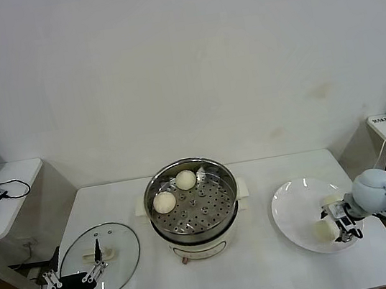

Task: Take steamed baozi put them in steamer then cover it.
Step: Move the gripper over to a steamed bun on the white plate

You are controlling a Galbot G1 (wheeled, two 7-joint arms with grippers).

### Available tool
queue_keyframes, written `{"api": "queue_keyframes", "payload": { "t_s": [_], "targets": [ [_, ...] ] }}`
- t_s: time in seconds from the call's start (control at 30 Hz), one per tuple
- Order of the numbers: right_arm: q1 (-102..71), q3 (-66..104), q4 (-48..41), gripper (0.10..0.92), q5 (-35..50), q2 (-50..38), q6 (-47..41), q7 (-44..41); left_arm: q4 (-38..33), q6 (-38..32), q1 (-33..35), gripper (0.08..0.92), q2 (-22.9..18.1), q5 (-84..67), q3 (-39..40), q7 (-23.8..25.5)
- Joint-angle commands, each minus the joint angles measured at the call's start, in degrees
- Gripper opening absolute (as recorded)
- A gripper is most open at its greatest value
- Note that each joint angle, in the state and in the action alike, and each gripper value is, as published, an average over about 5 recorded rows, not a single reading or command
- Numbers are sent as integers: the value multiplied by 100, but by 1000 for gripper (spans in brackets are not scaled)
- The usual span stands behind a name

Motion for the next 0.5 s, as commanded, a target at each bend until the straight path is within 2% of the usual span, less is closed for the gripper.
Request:
{"api": "queue_keyframes", "payload": {
  "t_s": [0.03, 0.2, 0.5],
  "targets": [
    [-72, 60, -144, 652, -19, 129, -9, 24, 2, -1, 2, 823, 4, 1, -1, -3],
    [27, 8, -139, 583, 61, 137, -44, -64, -2, -2, -1, 823, 6, -2, -7, -6],
    [987, -295, -94, 560, 431, 69, -45, -345, -29, -1, -3, 823, 37, -9, -10, -11]
  ]
}}
